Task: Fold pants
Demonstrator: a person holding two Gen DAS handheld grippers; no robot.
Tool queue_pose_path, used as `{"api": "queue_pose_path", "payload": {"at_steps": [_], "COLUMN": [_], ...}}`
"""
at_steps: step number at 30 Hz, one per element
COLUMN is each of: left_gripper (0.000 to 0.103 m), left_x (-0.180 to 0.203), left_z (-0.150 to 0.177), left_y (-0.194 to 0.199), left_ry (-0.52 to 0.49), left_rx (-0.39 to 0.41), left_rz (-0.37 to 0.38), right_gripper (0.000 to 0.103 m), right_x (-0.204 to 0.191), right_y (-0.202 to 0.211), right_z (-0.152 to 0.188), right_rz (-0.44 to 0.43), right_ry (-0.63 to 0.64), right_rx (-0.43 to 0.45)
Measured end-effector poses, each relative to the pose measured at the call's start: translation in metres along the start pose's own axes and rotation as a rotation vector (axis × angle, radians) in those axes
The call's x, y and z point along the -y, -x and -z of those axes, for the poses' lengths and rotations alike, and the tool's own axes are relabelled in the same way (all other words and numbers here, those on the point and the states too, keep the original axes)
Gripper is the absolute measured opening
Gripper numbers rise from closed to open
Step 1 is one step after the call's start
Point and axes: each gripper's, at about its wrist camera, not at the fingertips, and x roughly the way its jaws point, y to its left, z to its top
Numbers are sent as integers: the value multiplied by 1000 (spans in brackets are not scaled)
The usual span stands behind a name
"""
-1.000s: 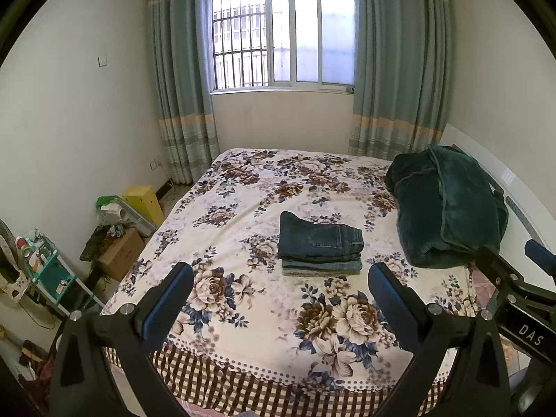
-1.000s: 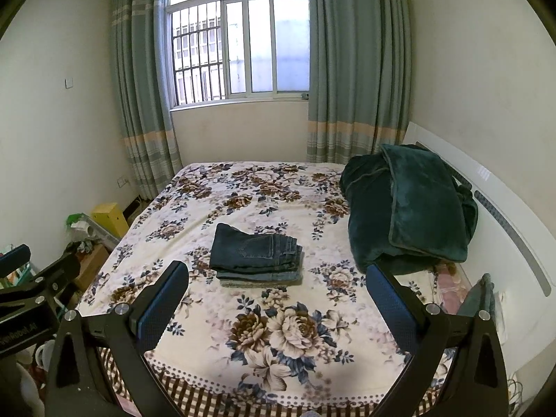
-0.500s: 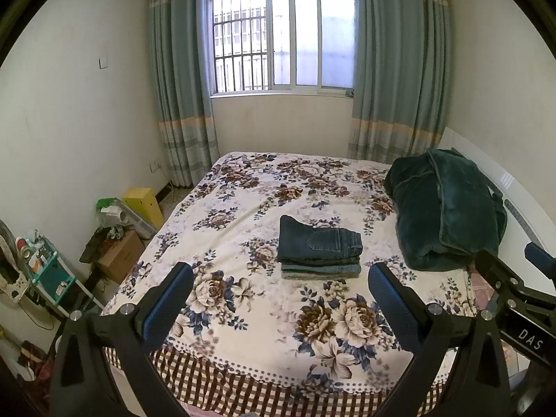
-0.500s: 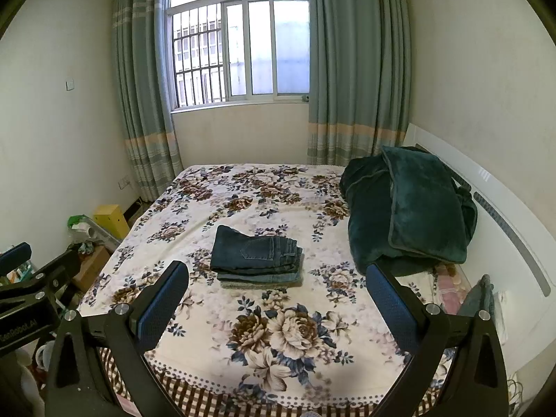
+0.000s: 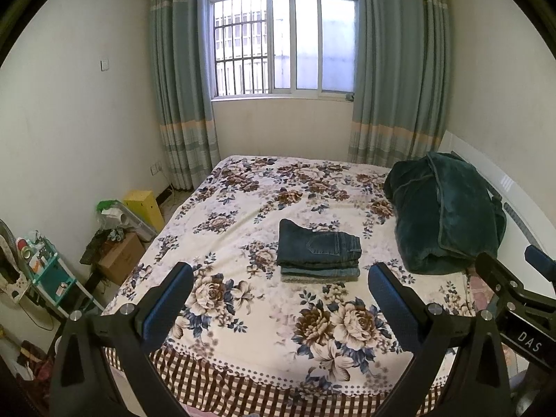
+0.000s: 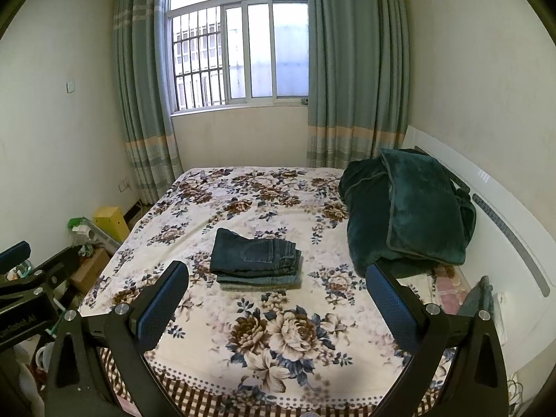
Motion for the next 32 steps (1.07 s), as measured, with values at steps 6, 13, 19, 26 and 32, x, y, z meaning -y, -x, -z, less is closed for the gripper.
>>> {"api": "queue_pose_path", "payload": {"at_steps": [6, 13, 19, 26, 32], "left_gripper": [103, 103, 103, 103, 103], "left_x": [0, 0, 0, -1, -1], "left_z": [1, 2, 3, 0, -3], "left_y": [-1, 0, 1, 1, 3], "left_ry": [2, 4, 5, 3, 3], "left_rx": [-1, -2, 1, 0, 5], "left_rz": [1, 2, 2, 2, 1], "right_gripper": [103, 103, 103, 103, 103], "right_x": [2, 1, 1, 1, -1], "right_y": [1, 4, 4, 4, 4], "right_z": [-2, 0, 0, 1, -1], "right_rz": [-5, -8, -6, -6, -6], "right_ry": [-5, -6, -8, -9, -12], "right_rx": [3, 6, 9, 11, 16]}}
